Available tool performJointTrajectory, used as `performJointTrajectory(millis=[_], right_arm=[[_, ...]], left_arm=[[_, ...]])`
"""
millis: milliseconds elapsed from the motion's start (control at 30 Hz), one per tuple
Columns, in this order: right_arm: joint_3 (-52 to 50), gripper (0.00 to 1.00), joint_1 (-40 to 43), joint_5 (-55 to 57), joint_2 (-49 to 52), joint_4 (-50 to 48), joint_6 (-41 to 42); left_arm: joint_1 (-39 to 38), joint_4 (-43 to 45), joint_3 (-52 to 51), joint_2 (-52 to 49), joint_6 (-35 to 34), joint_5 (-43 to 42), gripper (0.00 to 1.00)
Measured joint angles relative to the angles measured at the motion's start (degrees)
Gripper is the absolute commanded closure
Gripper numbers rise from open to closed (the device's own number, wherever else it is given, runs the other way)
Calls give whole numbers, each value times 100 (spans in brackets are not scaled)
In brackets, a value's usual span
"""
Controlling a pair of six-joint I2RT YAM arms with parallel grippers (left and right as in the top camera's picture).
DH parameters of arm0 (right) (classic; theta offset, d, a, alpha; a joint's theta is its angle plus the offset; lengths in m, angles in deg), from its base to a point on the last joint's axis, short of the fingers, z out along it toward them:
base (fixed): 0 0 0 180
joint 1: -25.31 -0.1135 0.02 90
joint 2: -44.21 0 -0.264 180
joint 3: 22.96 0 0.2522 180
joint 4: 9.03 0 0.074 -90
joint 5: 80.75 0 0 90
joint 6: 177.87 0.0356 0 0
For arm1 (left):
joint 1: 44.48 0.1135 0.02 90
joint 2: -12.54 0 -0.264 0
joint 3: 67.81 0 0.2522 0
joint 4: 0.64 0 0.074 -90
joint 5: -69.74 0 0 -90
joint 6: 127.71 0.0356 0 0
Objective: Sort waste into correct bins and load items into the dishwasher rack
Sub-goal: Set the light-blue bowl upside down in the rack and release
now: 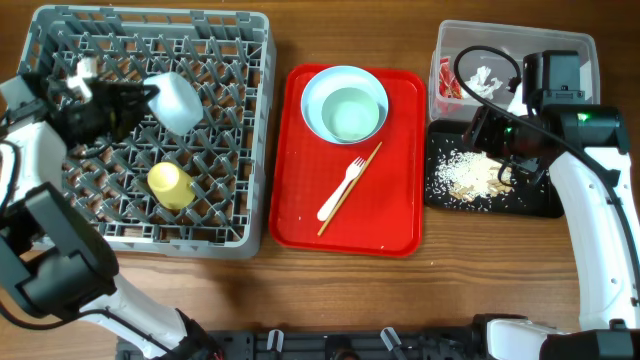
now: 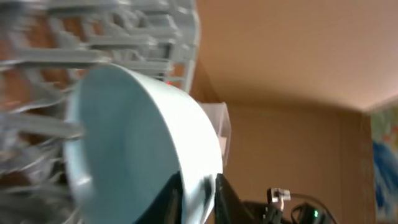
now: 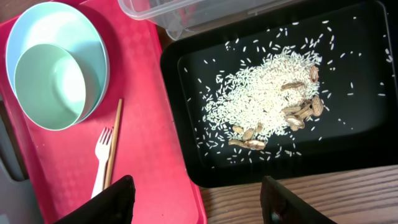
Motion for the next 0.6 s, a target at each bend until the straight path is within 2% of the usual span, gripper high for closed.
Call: performJointTrajectory(millis=[100, 167, 267, 600], right_arm=[[0, 35, 0, 0, 0, -2, 0], [0, 35, 0, 0, 0, 0, 0], [0, 35, 0, 0, 0, 0, 0], [0, 35, 0, 0, 0, 0, 0]], left_arm=[[251, -142, 0, -15, 44, 131, 56], [413, -273, 0, -15, 50, 170, 46], [640, -431, 0, -17, 68, 280, 39], [1091, -595, 0, 52, 59, 778, 34]])
